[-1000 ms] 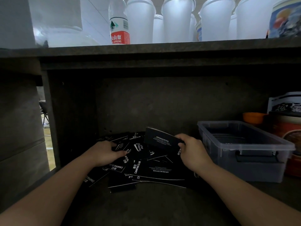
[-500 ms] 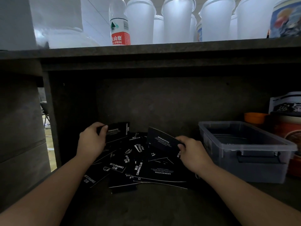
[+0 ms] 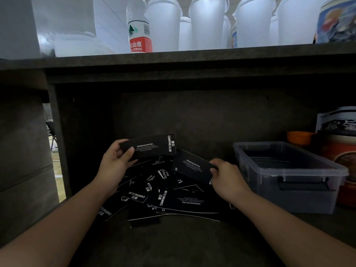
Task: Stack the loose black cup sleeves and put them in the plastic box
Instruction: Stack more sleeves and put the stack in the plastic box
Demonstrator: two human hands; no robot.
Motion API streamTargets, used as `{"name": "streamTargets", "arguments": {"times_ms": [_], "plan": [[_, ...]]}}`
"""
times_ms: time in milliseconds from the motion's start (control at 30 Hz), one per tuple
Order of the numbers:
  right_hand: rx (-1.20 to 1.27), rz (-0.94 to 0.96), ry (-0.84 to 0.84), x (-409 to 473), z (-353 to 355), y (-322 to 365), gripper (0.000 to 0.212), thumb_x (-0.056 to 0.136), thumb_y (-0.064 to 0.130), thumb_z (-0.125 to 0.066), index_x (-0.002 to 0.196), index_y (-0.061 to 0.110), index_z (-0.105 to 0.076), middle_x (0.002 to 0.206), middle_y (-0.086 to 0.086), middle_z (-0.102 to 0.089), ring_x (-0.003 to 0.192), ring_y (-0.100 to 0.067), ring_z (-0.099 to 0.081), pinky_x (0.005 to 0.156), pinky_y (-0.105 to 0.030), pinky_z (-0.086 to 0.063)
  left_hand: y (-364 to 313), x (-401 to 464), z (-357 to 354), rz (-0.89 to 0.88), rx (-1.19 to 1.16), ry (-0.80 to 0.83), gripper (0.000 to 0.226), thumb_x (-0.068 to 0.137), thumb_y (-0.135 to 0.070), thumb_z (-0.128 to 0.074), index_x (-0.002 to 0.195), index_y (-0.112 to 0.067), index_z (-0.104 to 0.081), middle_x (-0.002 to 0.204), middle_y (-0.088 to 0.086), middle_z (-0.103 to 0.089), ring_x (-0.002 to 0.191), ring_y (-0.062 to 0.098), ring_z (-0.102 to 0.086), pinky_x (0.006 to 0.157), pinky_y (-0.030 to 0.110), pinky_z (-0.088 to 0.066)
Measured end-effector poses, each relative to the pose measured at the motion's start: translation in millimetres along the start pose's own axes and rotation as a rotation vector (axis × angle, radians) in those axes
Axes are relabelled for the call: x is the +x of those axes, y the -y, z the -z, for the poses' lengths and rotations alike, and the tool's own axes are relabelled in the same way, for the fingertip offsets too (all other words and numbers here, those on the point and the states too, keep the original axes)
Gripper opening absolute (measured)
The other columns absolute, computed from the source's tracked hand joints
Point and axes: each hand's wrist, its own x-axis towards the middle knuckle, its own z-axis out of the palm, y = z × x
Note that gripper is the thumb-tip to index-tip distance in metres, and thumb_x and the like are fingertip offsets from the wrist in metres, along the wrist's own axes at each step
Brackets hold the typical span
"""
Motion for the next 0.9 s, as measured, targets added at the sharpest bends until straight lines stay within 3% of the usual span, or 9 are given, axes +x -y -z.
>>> {"name": "streamTargets", "arguments": {"times_ms": [200,400,467,533,633,700,767,833,900], "plan": [[0.031,0.042,0.041,-0.5,-0.2,2.6,0.021,0.100,0.013,-0.047,0.108,0.024,-0.063,0.090,0.004,-0.065,0.078,-0.008,-0.061,0.061,-0.014,-0.044,-1.3,-1.2,3.0,-0.091,0.242,0.033,0.015,0.098,-0.015,-0.051,0.101,-0.023,-0.063,0.097,0.003,-0.069,0.093,0.018,-0.068,0.083,0.035,-0.054],[0.061,0.128,0.103,-4.2,-2.2,8.9,0.018,0.101,0.025,-0.047,0.110,0.022,-0.063,0.091,0.003,-0.068,0.080,-0.007,-0.064,0.077,-0.030,-0.055,9.7,-8.5,-3.7,-0.258,0.728,0.201,0.030,0.090,-0.030,-0.065,0.120,-0.031,-0.067,0.114,-0.010,-0.070,0.106,-0.004,-0.061,0.098,0.019,-0.046],[0.060,0.131,0.149,-6.1,-1.4,11.0,0.021,0.098,0.037,-0.052,0.112,0.025,-0.061,0.094,0.007,-0.068,0.080,-0.002,-0.064,0.072,-0.019,-0.051,9.5,-11.5,-10.9,-0.332,0.862,0.341,0.036,0.094,-0.032,-0.059,0.130,-0.031,-0.059,0.132,-0.011,-0.058,0.121,-0.004,-0.049,0.105,0.011,-0.032],[0.030,0.125,0.155,-5.1,-1.3,9.9,0.019,0.096,0.036,-0.055,0.112,0.027,-0.061,0.098,0.006,-0.069,0.083,-0.003,-0.064,0.069,-0.015,-0.047,8.5,-12.7,-19.4,-0.402,0.997,0.498,0.046,0.099,-0.032,-0.048,0.145,-0.030,-0.041,0.146,-0.015,-0.035,0.135,-0.001,-0.031,0.112,0.013,-0.019],[-0.052,0.078,0.071,-1.9,-0.2,5.1,0.014,0.098,0.024,-0.054,0.109,0.023,-0.064,0.097,0.002,-0.068,0.087,-0.011,-0.063,0.072,-0.023,-0.046,9.2,-13.6,-22.2,-0.317,1.077,0.577,0.070,0.099,-0.041,-0.043,0.154,-0.024,-0.002,0.152,-0.018,-0.003,0.145,0.003,-0.008,0.118,0.021,-0.007],[-0.051,0.041,0.010,-1.1,1.1,2.3,0.013,0.099,0.021,-0.052,0.105,0.022,-0.063,0.086,0.003,-0.065,0.079,-0.010,-0.062,0.065,-0.024,-0.047,12.6,-14.2,-18.0,-0.187,1.121,0.637,0.095,0.088,-0.063,-0.046,0.153,-0.024,0.010,0.158,-0.013,0.006,0.147,0.007,0.001,0.118,0.023,-0.005],[-0.021,0.018,-0.055,-0.8,2.9,0.6,0.012,0.099,0.019,-0.051,0.102,0.020,-0.063,0.079,0.003,-0.064,0.073,-0.011,-0.062,0.062,-0.025,-0.048,14.7,-14.9,-13.3,-0.057,1.174,0.704,0.117,0.067,-0.085,-0.045,0.153,-0.029,0.012,0.162,-0.005,0.002,0.148,0.009,0.003,0.119,0.028,-0.009],[0.000,-0.008,-0.108,0.1,5.1,-0.5,0.011,0.099,0.021,-0.051,0.099,0.019,-0.062,0.078,0.000,-0.064,0.072,-0.014,-0.063,0.064,-0.028,-0.050,18.5,-15.1,-9.5,0.027,1.216,0.760,0.118,0.059,-0.091,-0.044,0.151,-0.041,0.008,0.162,0.000,-0.010,0.148,0.012,-0.002,0.118,0.029,-0.015],[-0.013,-0.015,-0.124,0.8,5.3,-0.8,0.012,0.099,0.023,-0.051,0.097,0.018,-0.062,0.076,0.001,-0.063,0.072,-0.014,-0.062,0.063,-0.027,-0.047,23.3,-10.6,-5.8,-0.012,1.209,0.748,0.114,0.053,-0.097,-0.040,0.150,-0.048,-0.007,0.158,-0.003,-0.025,0.145,0.011,-0.021,0.116,0.026,-0.022]]}}
